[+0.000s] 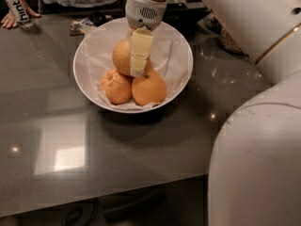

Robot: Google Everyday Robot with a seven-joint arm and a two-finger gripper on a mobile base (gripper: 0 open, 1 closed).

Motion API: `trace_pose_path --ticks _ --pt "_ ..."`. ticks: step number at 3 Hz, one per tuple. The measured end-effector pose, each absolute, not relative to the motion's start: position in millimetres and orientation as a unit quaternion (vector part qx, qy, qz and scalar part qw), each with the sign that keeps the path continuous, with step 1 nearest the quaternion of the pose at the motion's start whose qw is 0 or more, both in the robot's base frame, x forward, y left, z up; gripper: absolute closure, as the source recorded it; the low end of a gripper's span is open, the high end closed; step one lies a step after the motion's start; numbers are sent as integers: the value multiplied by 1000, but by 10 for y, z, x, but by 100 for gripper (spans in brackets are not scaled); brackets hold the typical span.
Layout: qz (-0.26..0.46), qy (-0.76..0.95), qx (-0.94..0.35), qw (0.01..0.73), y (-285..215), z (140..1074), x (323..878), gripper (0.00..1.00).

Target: Pick orange from white bowl

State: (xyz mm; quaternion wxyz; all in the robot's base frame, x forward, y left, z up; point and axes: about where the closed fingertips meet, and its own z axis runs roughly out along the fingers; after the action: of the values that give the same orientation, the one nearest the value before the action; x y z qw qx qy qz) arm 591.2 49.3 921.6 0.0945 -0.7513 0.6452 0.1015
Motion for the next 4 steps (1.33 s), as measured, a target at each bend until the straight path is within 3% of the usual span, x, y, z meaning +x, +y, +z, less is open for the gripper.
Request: trace_pose_path --ticks 4 --pt "104 647 -750 93 478 9203 5904 100"
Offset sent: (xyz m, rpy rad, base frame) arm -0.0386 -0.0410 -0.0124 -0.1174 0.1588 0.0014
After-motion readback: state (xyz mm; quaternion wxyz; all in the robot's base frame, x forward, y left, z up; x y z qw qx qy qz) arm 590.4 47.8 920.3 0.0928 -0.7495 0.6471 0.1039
